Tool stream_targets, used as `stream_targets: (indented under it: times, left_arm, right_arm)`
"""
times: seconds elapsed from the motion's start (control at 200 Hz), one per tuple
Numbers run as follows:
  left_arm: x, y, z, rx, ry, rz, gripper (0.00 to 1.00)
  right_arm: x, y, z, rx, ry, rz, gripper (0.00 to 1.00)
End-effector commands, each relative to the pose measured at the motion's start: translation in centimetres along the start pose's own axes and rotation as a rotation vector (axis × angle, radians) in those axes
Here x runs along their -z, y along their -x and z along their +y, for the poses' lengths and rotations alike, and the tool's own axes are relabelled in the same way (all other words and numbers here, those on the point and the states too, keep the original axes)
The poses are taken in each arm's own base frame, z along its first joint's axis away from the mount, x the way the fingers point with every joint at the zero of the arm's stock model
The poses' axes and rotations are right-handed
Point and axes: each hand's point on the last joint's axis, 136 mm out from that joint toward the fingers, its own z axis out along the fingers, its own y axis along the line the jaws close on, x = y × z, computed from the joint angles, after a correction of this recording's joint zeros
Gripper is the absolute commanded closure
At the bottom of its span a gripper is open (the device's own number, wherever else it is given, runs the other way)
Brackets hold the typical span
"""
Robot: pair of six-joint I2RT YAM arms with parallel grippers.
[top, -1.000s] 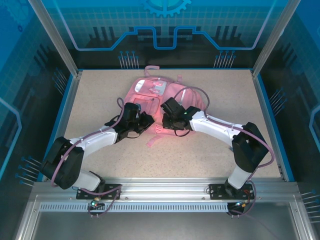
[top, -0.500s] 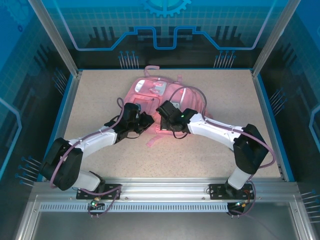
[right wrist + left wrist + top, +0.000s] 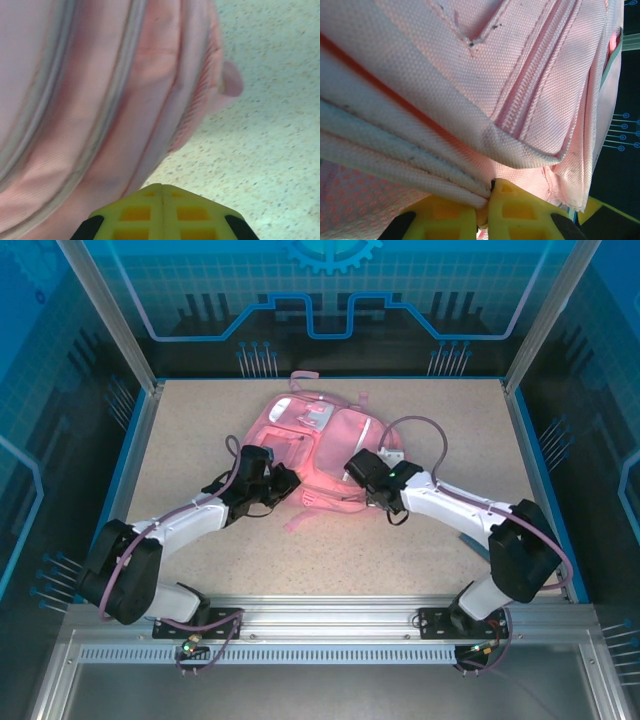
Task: Pack books, pencil case, and school supplies into a backpack
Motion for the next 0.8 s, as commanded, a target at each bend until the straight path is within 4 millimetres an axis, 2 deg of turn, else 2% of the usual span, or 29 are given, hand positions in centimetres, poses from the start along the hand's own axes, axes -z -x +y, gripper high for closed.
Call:
stream_targets:
  times: [0.0,0.065,0.145,0.2,0.265,0.495,0.725,0.79]
  left_arm:
    - [0.7,0.6,-0.1,-0.041,0.000,-0.021,1.00]
    - [0.8,0.6,-0.3,-0.046,-0.007,-0.018,1.00]
    - [0.8,0.5,-0.6,-0.053,-0.018,-0.010,1.00]
    - [0.9,0.4,-0.8,-0.054,-0.026,-0.005,1.00]
    - [0.9,0.4,-0.8,-0.052,-0.028,-0.004,1.00]
    - [0.9,0.3,-0.7,-0.051,-0.025,-0.002,1.00]
    - [1.0,0.4,-0.7,-0.050,-0.027,-0.006,1.00]
    - [1.0,0.4,-0.8,-0.050,-0.029,-0.007,1.00]
  right_arm:
    - [1.4,2.0,1.0,0.048,0.122,-0.056,0.98]
    - [2.8,2.1,4.1,0.094,0.323,-0.046,0.83]
    - [4.8,1.2,7.7,0.134,0.554,0.016,0.67]
    - [5.6,0.6,8.9,0.144,0.629,0.062,0.58]
    - [5.6,0.0,9.3,0.142,0.650,0.108,0.51]
    - [4.4,-1.4,8.9,0.111,0.619,0.215,0.48]
    - [4.0,-1.7,9.6,0.098,0.645,0.234,0.60]
    - [3.7,-1.6,9.6,0.092,0.632,0.237,0.61]
